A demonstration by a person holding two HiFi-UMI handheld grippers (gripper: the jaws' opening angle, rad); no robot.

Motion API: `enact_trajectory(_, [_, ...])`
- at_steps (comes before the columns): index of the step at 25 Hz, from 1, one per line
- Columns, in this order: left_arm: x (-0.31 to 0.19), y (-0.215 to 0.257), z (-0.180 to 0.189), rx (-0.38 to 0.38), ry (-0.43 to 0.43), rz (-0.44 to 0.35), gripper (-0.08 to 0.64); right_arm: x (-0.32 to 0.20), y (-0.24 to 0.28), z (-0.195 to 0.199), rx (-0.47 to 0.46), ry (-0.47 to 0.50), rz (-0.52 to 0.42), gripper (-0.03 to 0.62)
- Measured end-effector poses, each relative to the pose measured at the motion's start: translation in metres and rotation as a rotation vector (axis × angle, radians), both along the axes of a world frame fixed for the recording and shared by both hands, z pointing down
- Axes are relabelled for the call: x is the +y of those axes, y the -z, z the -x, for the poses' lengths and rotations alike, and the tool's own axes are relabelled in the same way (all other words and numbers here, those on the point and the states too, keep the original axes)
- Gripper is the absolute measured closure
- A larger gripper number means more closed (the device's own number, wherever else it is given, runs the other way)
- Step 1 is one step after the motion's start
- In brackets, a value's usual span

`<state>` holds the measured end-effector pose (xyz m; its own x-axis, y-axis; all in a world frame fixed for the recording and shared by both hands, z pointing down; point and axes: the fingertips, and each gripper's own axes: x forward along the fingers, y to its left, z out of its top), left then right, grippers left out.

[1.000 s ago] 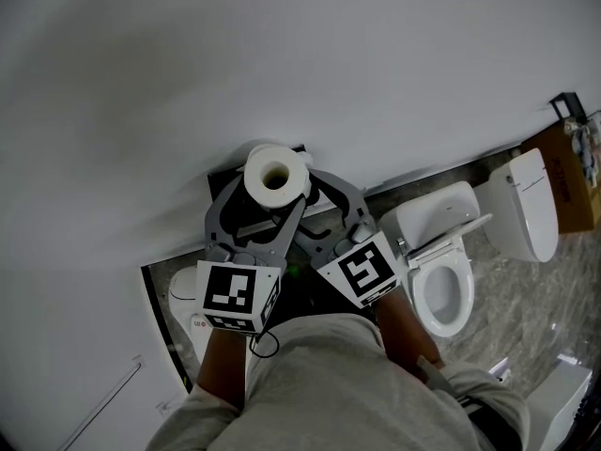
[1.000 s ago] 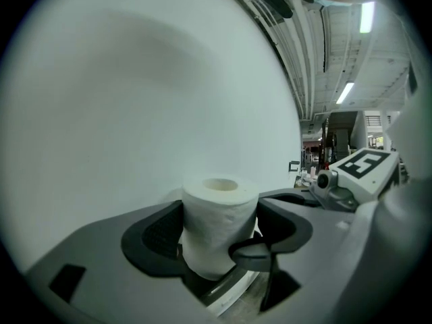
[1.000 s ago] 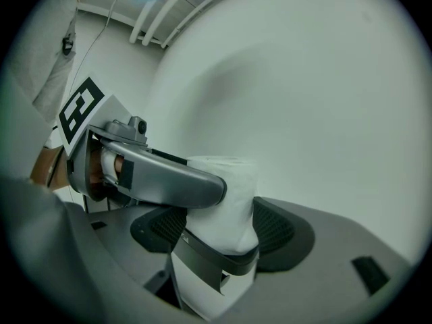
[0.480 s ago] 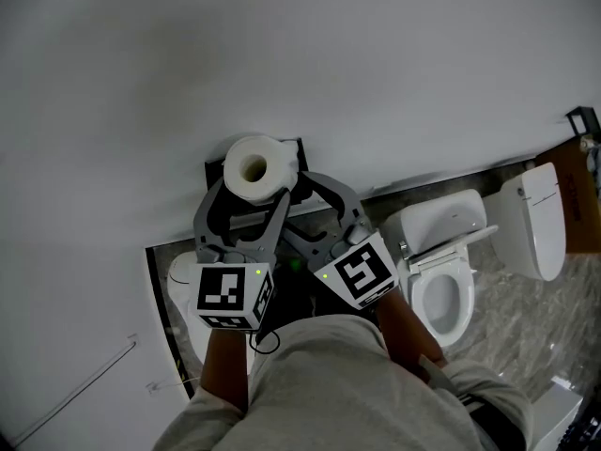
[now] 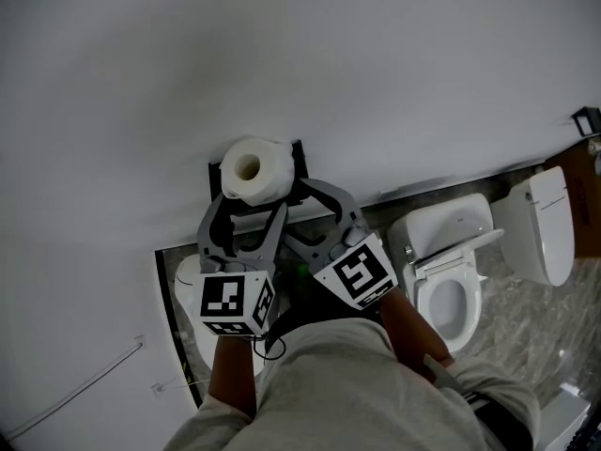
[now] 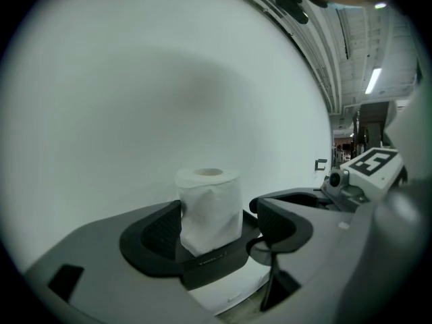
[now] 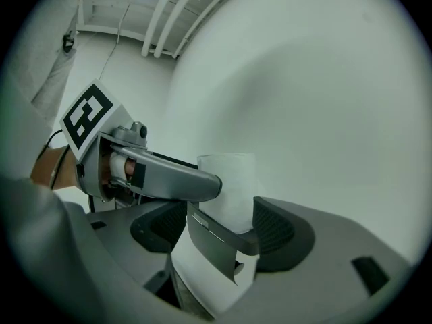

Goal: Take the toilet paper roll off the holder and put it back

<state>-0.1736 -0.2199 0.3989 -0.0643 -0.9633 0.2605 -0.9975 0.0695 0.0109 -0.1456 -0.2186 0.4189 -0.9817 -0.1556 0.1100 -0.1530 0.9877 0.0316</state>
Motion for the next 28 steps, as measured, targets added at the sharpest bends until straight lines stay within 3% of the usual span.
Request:
enact_trajectory(15, [0.059,-0.009,-0.006,0.046,-0.044,-0.018,0.209,0.041,-0.007,-0.021,0.071,-0.109,-0.041,0.288])
enact_trajectory(17, [0.071,-0.007,-0.008,0.036,-0.057,-0.028,0.21,0.044,-0.006,-0.028,0.071,-0.162,-0.041,0.343])
enact_trajectory(19, [0.084,-0.004,-0.012,0.022,-0.075,-0.045,0.252,0.048,-0.005,-0.035,0.066,-0.216,-0.037,0.428])
enact_trajectory(23, [0.11,-0.004,-0.019,0.012,-0.093,-0.068,0.401,0.065,0.001,-0.045,0.066,-0.27,-0.048,0.475])
enact_trajectory(28, [0.136,0.001,-0.019,0.009,-0.074,-0.129,0.513,0.087,0.02,-0.061,0.001,-0.337,-0.08,0.565])
